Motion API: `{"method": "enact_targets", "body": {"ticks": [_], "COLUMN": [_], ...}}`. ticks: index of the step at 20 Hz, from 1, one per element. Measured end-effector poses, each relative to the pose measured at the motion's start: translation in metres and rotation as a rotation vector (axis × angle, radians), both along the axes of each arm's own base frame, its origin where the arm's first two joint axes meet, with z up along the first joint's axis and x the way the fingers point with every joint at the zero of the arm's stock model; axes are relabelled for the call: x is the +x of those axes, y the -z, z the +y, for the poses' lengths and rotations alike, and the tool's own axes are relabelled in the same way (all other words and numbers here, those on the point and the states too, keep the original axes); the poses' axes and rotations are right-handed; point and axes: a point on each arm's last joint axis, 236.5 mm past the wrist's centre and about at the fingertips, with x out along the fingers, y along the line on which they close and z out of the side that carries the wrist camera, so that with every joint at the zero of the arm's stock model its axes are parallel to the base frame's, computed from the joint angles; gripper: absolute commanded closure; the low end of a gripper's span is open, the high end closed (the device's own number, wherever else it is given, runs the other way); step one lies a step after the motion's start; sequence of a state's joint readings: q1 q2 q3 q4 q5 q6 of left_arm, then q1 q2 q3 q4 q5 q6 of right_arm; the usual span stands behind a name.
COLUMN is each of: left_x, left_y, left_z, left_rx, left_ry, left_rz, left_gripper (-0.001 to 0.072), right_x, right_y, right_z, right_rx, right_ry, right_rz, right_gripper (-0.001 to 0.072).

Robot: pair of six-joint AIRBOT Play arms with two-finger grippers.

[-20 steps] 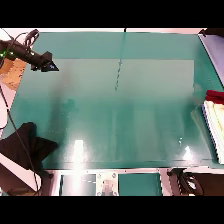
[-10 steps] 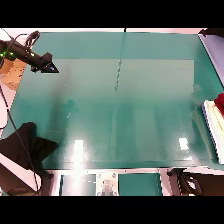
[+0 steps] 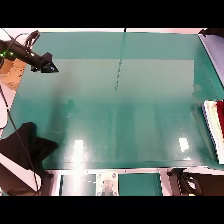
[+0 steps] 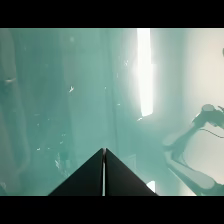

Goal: Fold the shirts.

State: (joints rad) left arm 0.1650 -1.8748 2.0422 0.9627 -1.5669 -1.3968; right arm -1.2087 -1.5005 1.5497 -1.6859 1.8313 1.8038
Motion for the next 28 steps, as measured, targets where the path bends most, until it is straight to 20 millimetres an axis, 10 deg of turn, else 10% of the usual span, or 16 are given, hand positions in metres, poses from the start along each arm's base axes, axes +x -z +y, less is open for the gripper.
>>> {"method": "enact_targets", "body": {"ticks": [6,11,15,19,28], "left_x": [-0.007,-0.064,-0.141,-0.203,-0.225], "left_y": [-0.037,-0.029,0.001,0.030,0.046], "left_z": [-0.008,-0.018,-0.031,-0.032,-0.025], "left_rx": [0.014,0.089,0.119,0.143,0.182], "left_ry": [-0.002,0.007,-0.007,-0.048,-0.087], "left_rz": [-0.079,0.003,0.086,0.122,0.103], "left_gripper": [0.0681,0.0681,0.0681,0.0679,0.0679], "right_x": [0.149,0.253,0.250,0.230,0.219], "right_y": [-0.005,-0.009,0.017,0.042,0.052], "right_z": [0.039,0.161,0.268,0.330,0.365], "right_rx": [-0.023,-0.051,-0.003,0.042,0.073], "right_ry": [-0.295,-0.718,-0.968,-1.115,-1.201], "right_rz": [-0.332,-0.525,-0.578,-0.596,-0.616], "right_gripper": [0.0700,0.0700,0.0700,0.0699,0.0699]}}
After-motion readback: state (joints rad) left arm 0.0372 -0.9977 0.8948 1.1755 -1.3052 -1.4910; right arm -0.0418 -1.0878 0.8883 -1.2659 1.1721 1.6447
